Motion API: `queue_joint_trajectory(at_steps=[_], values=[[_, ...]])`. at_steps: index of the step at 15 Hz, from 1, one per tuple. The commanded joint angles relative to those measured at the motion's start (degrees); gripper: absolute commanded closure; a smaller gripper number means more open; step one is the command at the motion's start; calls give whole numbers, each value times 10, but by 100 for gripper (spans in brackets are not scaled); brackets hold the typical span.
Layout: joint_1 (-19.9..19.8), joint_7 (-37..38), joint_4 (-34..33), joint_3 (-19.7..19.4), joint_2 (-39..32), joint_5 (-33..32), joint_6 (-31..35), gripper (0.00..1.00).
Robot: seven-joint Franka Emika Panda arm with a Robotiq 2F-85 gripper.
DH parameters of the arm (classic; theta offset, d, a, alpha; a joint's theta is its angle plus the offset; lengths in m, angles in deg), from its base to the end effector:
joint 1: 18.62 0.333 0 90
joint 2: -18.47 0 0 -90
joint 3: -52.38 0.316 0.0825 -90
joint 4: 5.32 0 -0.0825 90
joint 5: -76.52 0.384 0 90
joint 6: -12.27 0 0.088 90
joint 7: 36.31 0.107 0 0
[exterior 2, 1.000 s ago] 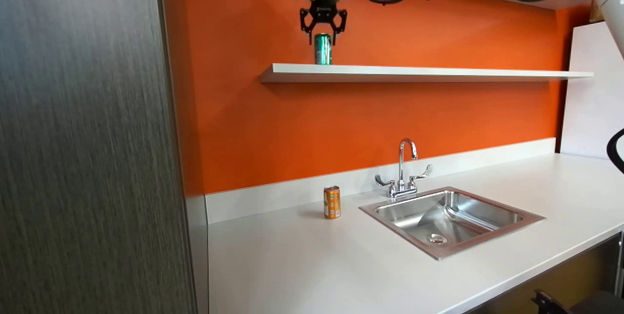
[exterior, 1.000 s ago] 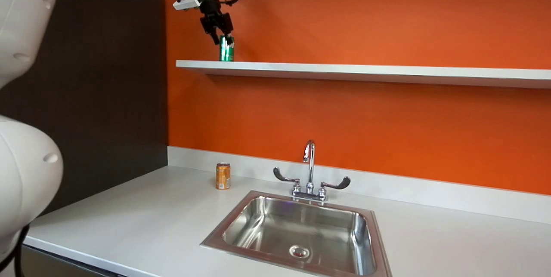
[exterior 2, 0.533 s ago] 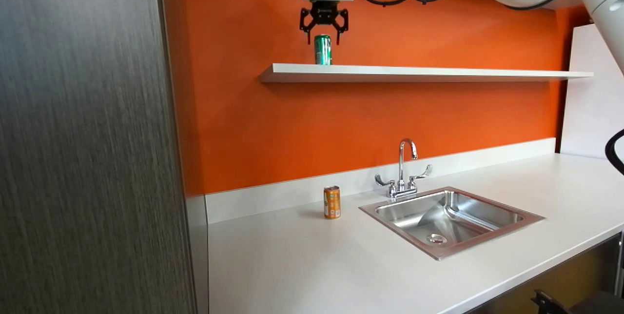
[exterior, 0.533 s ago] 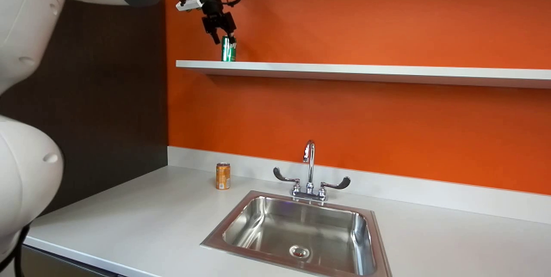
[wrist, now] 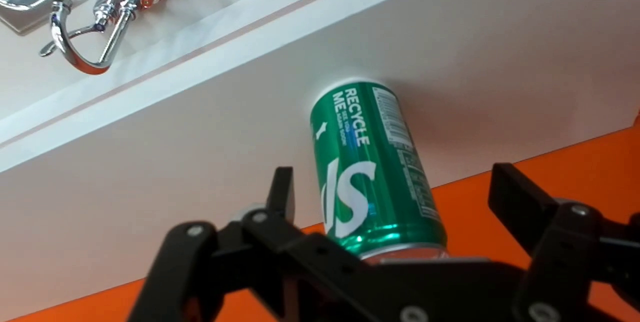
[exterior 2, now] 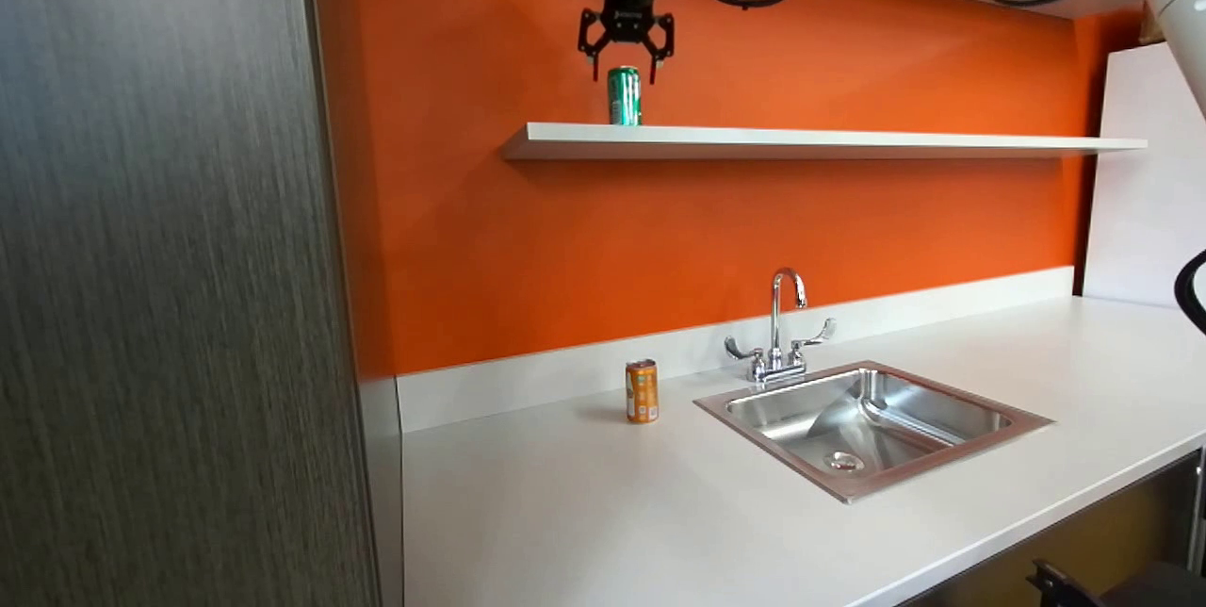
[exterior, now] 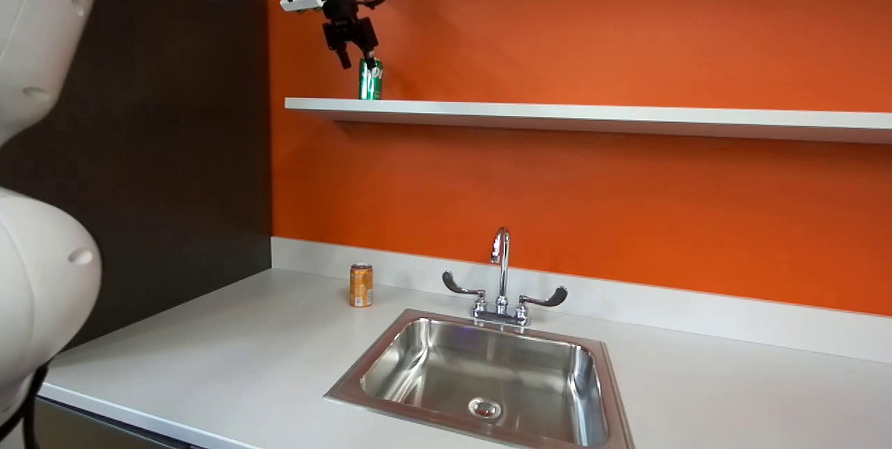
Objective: Put the green can on the left side of the bottom shelf
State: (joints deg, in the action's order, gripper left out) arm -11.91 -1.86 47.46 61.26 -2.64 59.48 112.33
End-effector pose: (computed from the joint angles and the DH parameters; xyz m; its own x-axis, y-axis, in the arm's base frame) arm 0.6503 0.1240 0.7311 0.8065 -0.3292 0.4911 -0.3452 -0.9365 -0.0609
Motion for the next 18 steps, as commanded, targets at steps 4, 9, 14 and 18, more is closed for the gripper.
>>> queue_joint_trajectory(at_steps=[4, 9, 14, 18], values=[[-22, -17, 120, 3, 95, 34, 9, 0], [-28, -43, 243, 1, 190, 52, 19, 0], [-25, -154, 376, -11, 286, 100, 13, 0], [-18, -246, 463, -24, 345, 106, -7, 0]])
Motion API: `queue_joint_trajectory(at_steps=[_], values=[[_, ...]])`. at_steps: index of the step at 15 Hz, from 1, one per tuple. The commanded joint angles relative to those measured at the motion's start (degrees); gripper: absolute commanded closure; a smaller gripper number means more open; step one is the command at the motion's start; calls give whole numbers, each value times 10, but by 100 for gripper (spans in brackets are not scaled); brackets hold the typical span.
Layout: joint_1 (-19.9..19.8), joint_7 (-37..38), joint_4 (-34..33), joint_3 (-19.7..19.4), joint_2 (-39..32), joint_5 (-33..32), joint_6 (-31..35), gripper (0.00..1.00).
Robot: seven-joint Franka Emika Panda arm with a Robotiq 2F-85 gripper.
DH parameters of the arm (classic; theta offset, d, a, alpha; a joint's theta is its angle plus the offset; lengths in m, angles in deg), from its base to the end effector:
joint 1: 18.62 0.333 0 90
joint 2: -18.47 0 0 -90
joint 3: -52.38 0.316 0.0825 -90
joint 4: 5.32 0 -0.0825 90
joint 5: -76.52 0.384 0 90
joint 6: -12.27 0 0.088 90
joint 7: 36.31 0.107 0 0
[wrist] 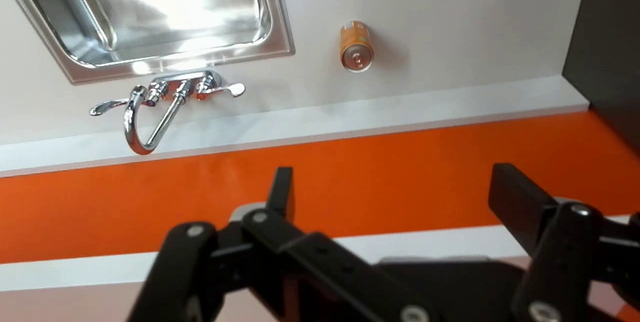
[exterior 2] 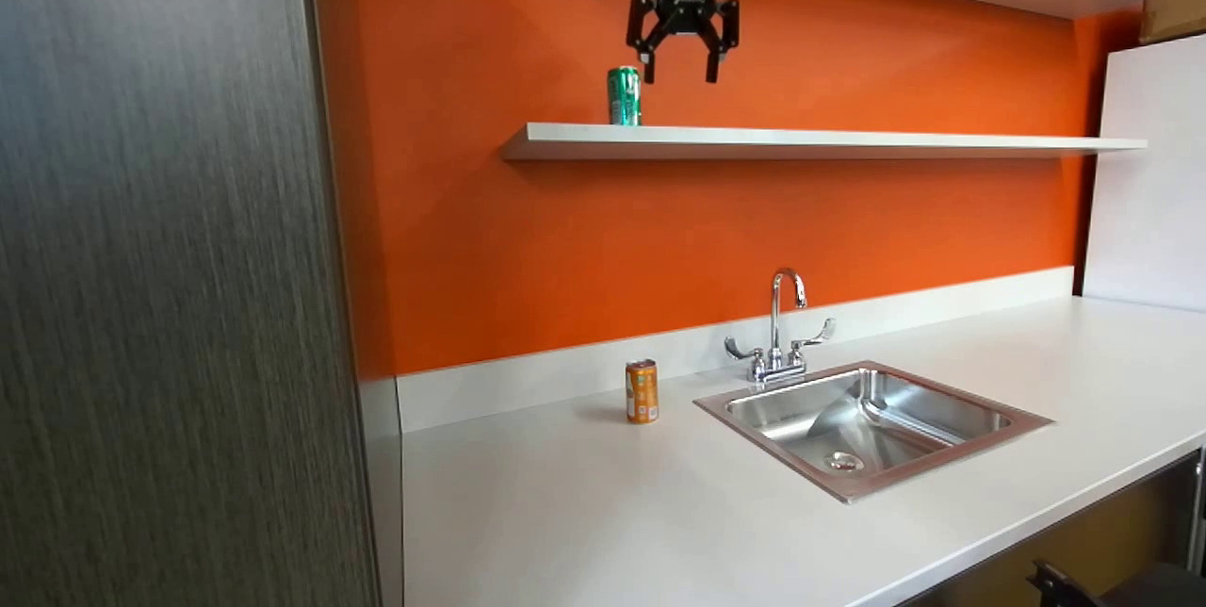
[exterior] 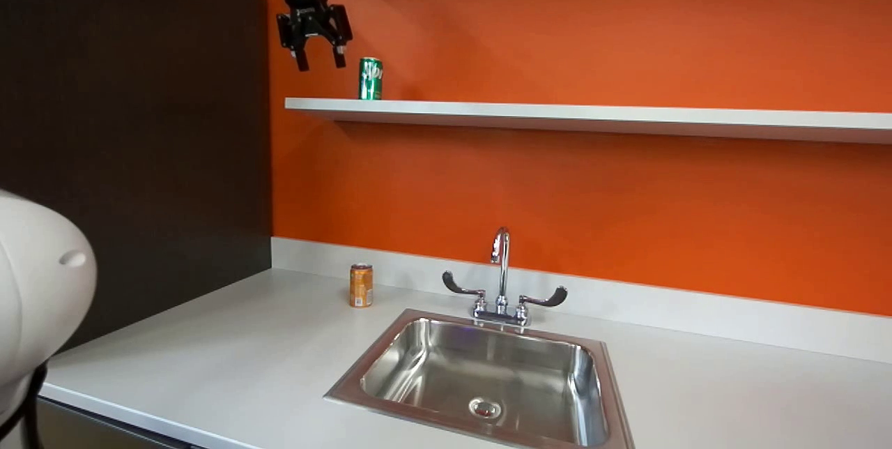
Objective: Put the green can on the left side of the bottom shelf
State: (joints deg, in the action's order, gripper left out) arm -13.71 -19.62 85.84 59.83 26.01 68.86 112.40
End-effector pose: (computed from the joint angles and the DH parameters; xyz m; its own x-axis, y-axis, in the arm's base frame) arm 0.5170 0.1069 0.7045 0.9484 -0.0562 0.3122 -0.0795 -0.9949 0.0623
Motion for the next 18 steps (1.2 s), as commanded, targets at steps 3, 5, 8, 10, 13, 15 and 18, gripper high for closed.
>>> queue_joint_trajectory(at_steps=[3, 5, 8, 10, 13, 15, 18], values=[[-1, -116, 146, -15, 97, -6, -6, 0], [0, -144, 188, -22, 119, 3, 4, 0], [-1, -167, 250, -32, 146, 11, 20, 0], [-1, -181, 290, -40, 158, 16, 24, 0], [-3, -193, 347, -53, 169, 28, 35, 0], [-4, -202, 380, -62, 169, 36, 43, 0], [-6, -212, 422, -73, 166, 50, 60, 0]])
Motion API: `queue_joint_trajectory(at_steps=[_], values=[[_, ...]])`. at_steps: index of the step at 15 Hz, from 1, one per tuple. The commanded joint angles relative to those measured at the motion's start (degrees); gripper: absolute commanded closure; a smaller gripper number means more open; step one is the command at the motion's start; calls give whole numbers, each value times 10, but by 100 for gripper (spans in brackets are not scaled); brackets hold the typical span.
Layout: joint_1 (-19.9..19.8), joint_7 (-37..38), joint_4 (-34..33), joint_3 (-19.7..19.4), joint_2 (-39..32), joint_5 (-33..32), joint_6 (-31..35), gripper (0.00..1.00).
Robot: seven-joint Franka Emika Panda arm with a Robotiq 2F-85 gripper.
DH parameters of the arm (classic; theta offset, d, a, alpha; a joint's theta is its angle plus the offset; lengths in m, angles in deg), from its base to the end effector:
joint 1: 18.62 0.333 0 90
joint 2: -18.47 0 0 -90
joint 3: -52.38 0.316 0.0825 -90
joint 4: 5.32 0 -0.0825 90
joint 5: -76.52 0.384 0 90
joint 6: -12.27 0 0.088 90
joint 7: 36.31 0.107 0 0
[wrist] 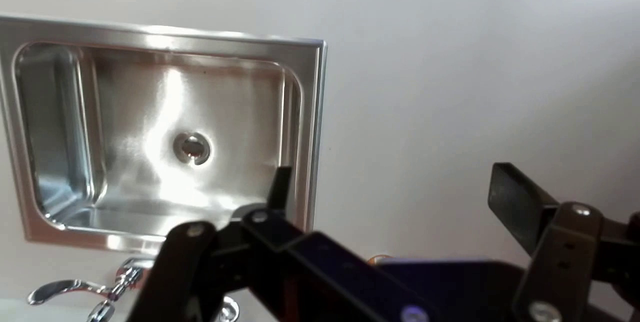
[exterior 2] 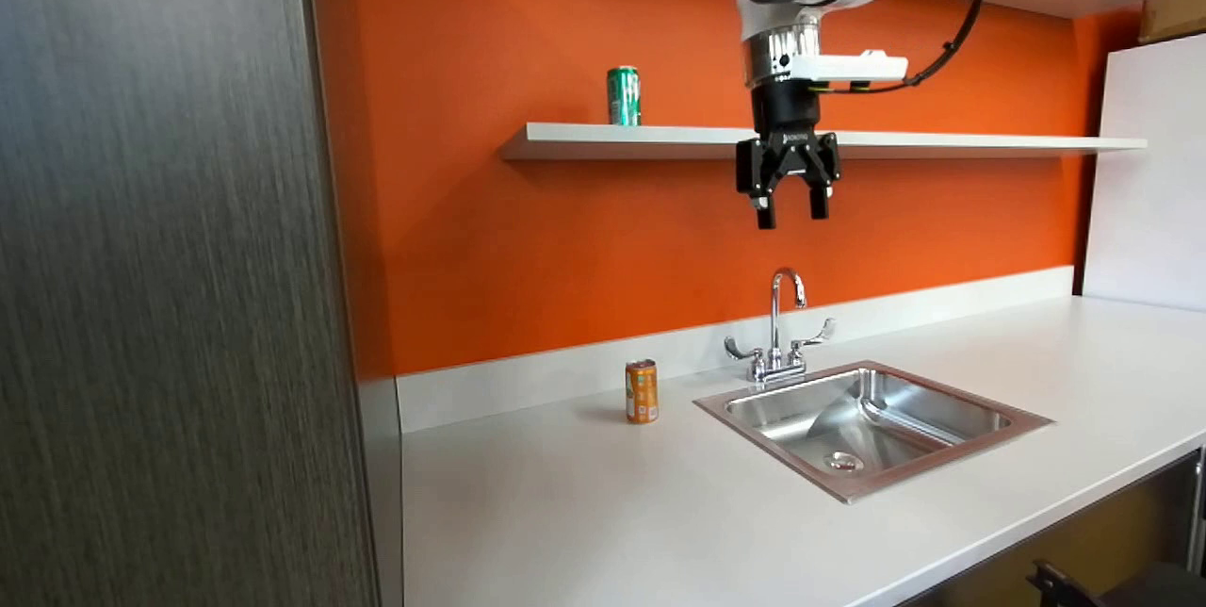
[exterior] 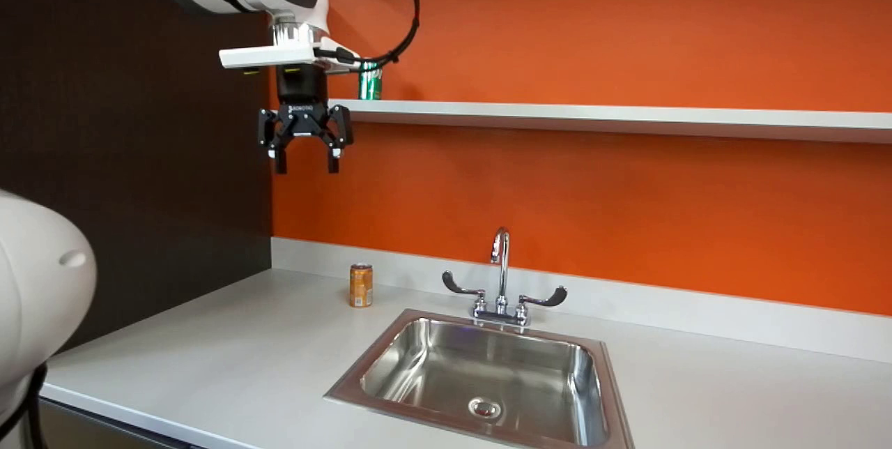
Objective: Put the green can on the left side of the bottom shelf
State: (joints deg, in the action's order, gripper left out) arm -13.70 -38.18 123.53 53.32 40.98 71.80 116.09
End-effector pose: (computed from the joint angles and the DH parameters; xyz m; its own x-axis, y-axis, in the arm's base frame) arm 0.4286 0.0378 0.5172 0.9872 0.1522 -0.0477 0.1558 -0.9842 0.0837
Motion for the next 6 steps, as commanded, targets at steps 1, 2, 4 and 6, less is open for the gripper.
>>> queue_joint_trajectory(at_steps=[1, 2, 4, 6], values=[[-6, -27, 58, -10, 15, 24, 29, 0], [-6, -30, 69, -12, 14, 27, 33, 0], [-9, -19, 91, -11, 16, 26, 31, 0], [-9, -11, 74, -6, 0, 16, 20, 0]])
